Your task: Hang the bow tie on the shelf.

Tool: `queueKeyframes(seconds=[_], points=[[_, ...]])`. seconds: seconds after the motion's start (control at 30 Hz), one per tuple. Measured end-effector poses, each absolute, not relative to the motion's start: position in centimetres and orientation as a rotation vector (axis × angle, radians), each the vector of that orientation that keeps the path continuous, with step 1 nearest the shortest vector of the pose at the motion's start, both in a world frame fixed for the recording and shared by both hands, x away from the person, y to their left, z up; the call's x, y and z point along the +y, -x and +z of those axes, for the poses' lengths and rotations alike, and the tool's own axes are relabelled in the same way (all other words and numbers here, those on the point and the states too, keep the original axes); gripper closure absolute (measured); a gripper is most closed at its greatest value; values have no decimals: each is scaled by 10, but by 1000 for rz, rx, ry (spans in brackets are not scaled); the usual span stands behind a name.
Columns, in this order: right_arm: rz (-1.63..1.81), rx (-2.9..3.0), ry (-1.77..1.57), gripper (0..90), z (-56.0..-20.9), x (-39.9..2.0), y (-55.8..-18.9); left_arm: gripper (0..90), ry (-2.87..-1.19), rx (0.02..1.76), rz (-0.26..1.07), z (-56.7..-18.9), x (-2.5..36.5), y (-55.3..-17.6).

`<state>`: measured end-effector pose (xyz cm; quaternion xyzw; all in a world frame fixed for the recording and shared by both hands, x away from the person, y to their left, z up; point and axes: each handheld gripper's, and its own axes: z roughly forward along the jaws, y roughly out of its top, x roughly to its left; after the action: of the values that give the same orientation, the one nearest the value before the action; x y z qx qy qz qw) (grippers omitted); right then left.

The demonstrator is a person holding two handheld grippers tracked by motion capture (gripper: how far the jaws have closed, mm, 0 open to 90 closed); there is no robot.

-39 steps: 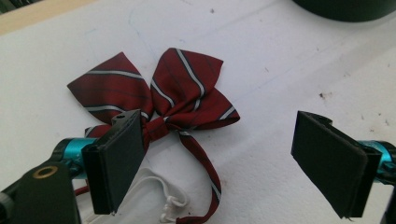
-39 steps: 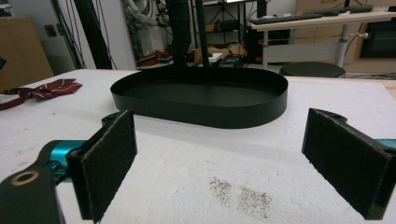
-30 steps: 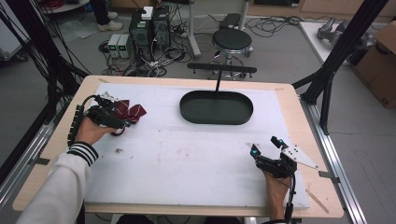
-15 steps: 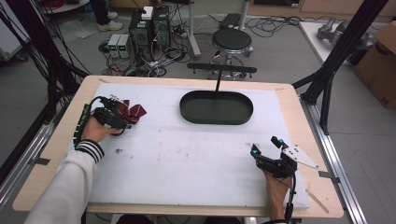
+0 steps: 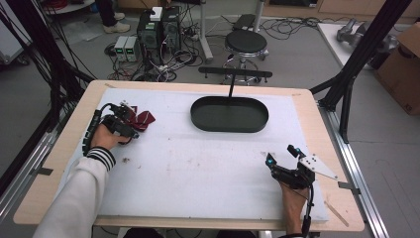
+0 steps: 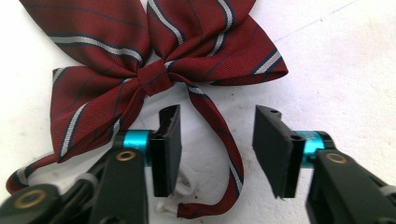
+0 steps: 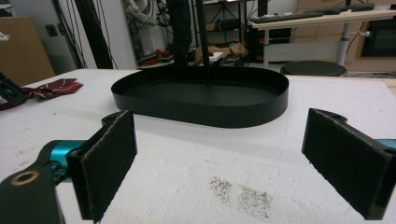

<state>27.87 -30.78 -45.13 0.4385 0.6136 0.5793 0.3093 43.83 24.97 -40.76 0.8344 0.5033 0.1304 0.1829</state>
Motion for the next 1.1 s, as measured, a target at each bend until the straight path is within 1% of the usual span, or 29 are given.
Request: queueKeyframes(seconds=[0.03,0.13,0.27,0.37,0.5,0.6,0.63,0.67,0.7,0.8,1.1], points=[[1529,1623,-1158,92,-451,-308,-279,539,-2351,1427,364,-408,250,-439],[1532,1621,-1160,92,-451,-308,-279,595,-2347,1449,344,-407,251,-442],[1528,1622,-1158,92,-451,-308,-279,608,-2346,1467,306,-409,252,-444],[1529,1621,-1159,92,-451,-308,-279,618,-2353,1473,315,-411,251,-445],[1528,1622,-1159,92,-451,-308,-279,727,-2349,1473,285,-411,251,-446],[1529,1622,-1159,92,-451,-308,-279,753,-2342,1482,288,-412,250,-446],[1530,1621,-1159,92,-451,-308,-279,782,-2342,1484,290,-411,251,-447],[1530,1621,-1158,92,-451,-308,-279,838,-2335,1488,287,-411,252,-447],[1530,1620,-1157,92,-451,-308,-279,866,-2329,1492,285,-411,253,-446],[1530,1621,-1158,92,-451,-308,-279,883,-2319,1494,281,-412,255,-445],[1529,1617,-1161,92,-451,-308,-278,885,-2290,1463,332,-410,261,-440]])
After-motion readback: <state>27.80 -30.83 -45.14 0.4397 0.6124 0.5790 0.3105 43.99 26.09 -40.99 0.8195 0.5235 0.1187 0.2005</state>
